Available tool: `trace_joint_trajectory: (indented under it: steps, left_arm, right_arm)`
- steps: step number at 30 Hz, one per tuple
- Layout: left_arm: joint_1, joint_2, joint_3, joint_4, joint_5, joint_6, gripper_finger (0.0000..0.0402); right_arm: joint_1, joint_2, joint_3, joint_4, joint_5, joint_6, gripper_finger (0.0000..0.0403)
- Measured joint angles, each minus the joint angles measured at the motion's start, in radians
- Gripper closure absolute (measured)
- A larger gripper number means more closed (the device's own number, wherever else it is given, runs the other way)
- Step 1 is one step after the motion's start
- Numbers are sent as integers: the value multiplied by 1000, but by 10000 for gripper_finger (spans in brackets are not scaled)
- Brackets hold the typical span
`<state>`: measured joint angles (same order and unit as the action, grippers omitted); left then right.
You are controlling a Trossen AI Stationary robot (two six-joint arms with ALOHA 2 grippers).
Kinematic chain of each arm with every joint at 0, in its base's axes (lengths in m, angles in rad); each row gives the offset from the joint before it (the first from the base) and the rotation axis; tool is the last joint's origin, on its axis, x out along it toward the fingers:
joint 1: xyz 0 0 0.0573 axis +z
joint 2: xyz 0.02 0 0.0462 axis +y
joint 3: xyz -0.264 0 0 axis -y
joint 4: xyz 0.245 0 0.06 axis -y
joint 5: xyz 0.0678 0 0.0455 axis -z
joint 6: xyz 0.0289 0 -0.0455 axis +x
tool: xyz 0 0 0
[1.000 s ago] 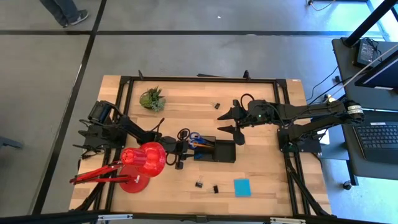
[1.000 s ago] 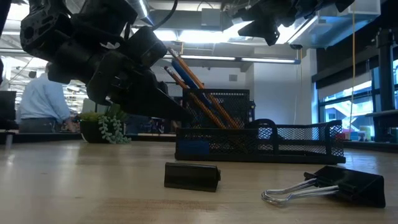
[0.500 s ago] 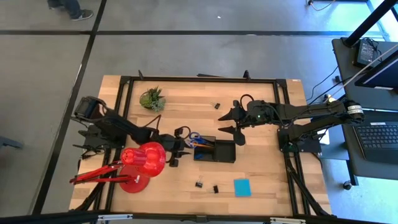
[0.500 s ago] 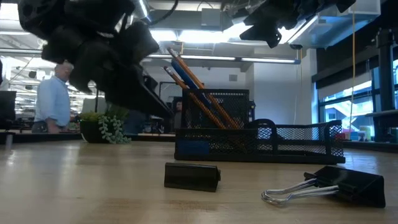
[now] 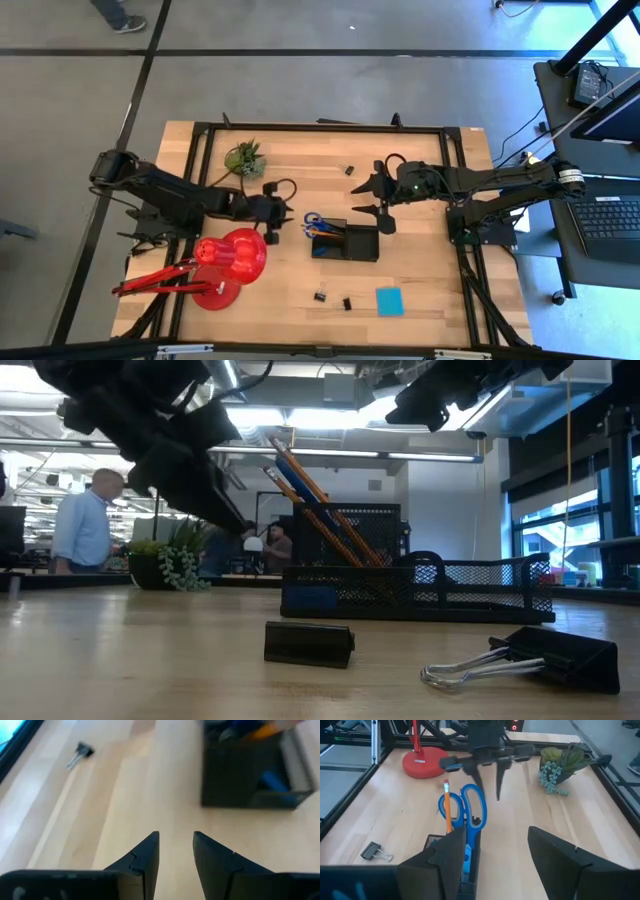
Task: Pick and place office supplies into organizer
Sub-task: Put the top black binder clip into the black desk organizer
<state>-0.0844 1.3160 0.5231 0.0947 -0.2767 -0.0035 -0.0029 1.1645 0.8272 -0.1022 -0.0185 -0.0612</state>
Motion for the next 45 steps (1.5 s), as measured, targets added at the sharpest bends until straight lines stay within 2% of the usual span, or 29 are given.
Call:
trace_joint_trajectory:
  steps: [3, 7, 12, 14, 22, 30, 33, 37, 45]
  left_arm:
    - [43, -38, -55, 21, 5, -5, 288]
    - [88, -78, -143, 139, 6, -26, 288]
    - [112, -94, -198, 258, 8, -28, 288]
    - [115, -94, -203, 280, 8, -28, 288]
    - [120, -94, -203, 299, 9, -19, 288]
    - [120, -94, -203, 304, 8, 7, 288]
    - [120, -94, -203, 305, 8, 8, 288]
    - [120, -94, -203, 305, 8, 8, 288]
    - [120, -94, -203, 305, 8, 8, 288]
  right_arm:
    - [0, 0, 0, -5, 0, -1, 186]
    - [0, 1, 0, -20, 4, -19, 186]
    - [-42, 32, 0, -47, 160, 89, 186]
    - [-80, 58, 0, -70, 179, 94, 186]
    - [-249, 203, 67, -96, 178, 134, 186]
    - [-358, 418, 229, -272, 174, 87, 186]
    - [-383, 502, 272, -313, 173, 84, 186]
    - [-404, 597, 323, -323, 100, 85, 186]
    - [-430, 722, 421, -339, 96, 83, 186]
